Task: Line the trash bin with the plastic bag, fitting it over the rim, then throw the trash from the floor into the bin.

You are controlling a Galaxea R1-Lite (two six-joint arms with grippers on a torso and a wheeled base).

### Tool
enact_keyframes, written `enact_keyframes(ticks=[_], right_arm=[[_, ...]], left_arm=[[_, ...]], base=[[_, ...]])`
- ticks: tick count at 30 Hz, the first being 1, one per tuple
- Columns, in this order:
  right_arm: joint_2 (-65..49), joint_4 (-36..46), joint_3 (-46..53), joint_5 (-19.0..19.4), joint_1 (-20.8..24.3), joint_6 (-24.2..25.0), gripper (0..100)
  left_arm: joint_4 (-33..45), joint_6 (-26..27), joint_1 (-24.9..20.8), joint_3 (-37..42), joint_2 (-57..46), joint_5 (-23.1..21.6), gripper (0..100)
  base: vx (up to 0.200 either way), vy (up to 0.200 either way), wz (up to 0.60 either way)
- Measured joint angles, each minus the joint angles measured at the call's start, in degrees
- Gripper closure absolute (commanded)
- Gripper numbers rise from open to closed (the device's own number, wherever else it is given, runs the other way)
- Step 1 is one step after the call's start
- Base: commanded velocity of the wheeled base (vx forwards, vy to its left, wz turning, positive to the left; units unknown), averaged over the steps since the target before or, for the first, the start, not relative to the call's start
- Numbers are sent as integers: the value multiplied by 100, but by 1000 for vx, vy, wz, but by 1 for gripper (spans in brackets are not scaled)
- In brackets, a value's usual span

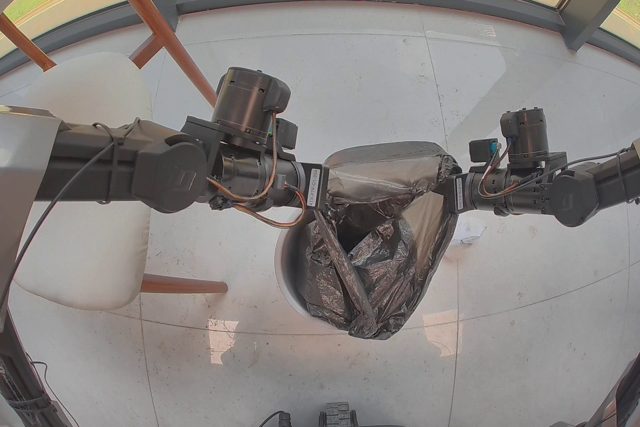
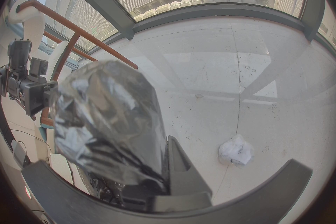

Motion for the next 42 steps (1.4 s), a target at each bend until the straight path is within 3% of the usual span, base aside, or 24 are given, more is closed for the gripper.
enact_keyframes(ticks=[1,2,13,20,30,38,39,42], right_arm=[[41,0,-55,2,-21,-11,100],[96,0,-140,4,-38,-11,0],[196,68,-245,241,-60,-54,0],[-451,46,532,703,-13,-54,0],[-1653,-16,1504,794,-160,-32,0],[-2472,-6,2094,797,-204,-11,0],[-2571,-5,2181,797,-208,-10,0],[-2825,-9,2400,795,-206,-11,0]], left_arm=[[6,0,13,6,-15,0,100],[9,-2,18,16,-33,2,100],[6,57,13,88,-98,5,100],[-18,416,118,251,-108,11,100],[-188,1122,623,824,-96,9,100],[-496,1230,783,1246,-69,5,100],[-505,1243,785,1304,-67,2,0],[-518,1271,807,1453,-65,2,0]], base=[[0,0,0],[0,0,0],[0,0,0],[0,0,0],[0,0,0],[0,0,0],[0,0,0],[0,0,0]])
